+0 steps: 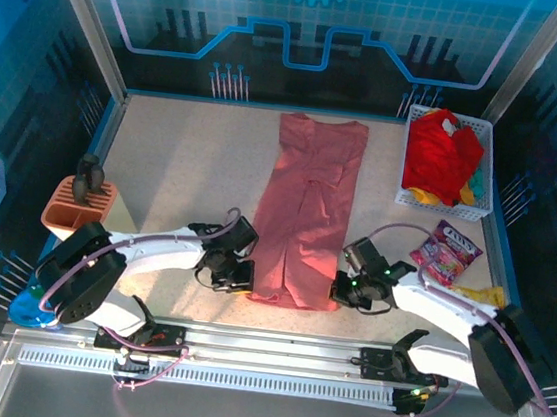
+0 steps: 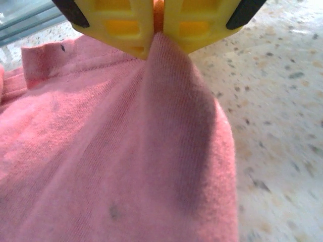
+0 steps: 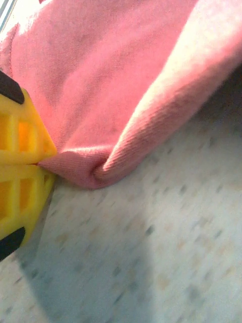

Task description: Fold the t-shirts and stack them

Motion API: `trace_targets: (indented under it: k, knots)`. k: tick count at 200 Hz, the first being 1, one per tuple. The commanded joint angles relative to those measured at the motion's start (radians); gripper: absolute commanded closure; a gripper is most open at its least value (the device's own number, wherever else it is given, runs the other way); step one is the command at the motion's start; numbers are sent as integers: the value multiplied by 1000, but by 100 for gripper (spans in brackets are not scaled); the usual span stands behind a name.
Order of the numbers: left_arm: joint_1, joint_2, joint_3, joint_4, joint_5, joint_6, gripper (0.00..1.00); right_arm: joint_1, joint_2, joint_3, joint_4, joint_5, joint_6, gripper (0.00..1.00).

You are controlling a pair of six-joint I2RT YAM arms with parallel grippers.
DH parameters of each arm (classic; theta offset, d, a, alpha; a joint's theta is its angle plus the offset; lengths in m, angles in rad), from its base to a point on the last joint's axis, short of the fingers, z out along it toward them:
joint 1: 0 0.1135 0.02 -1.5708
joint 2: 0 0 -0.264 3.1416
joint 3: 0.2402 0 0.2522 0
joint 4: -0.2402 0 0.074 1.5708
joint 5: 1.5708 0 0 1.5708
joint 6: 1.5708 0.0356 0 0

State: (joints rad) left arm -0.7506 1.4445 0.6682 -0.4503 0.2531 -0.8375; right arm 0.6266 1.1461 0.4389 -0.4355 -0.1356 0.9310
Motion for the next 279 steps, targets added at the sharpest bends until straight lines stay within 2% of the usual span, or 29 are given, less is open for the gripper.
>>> trace_targets:
  k: [1, 25, 45, 62, 82, 130, 179, 222, 241, 279]
  knots:
    - [-45, -34, -32, -11, 12, -77, 90, 10, -91, -51, -156, 55, 109, 100]
    - [-97, -37, -35, 5, 10, -127, 89, 11, -188, -99, -187, 40, 152, 95]
    - [-131, -25, -33, 28, 13, -159, 83, 10, -236, -118, -205, 45, 164, 79]
    - [-149, -18, -28, 28, 12, -171, 69, 11, -253, -113, -223, 42, 157, 52]
    - [-152, -33, -24, 3, 7, -164, 61, 10, -262, -99, -263, 63, 141, 42]
    - [-125, -75, -25, -79, -5, -111, 58, 10, -228, -121, -204, 27, 127, 47]
    - [-115, -72, -42, -67, 7, -105, 57, 39, -177, -122, -152, -9, 137, 58]
    - [-83, -121, -55, -133, -6, -80, 55, 70, -208, -129, -169, 1, 165, 56]
    - [-53, -137, -59, -146, 9, -63, 58, 80, -213, -131, -170, 0, 173, 56]
    - [-49, -108, -56, -91, 24, -68, 62, 96, -201, -137, -142, -3, 183, 56]
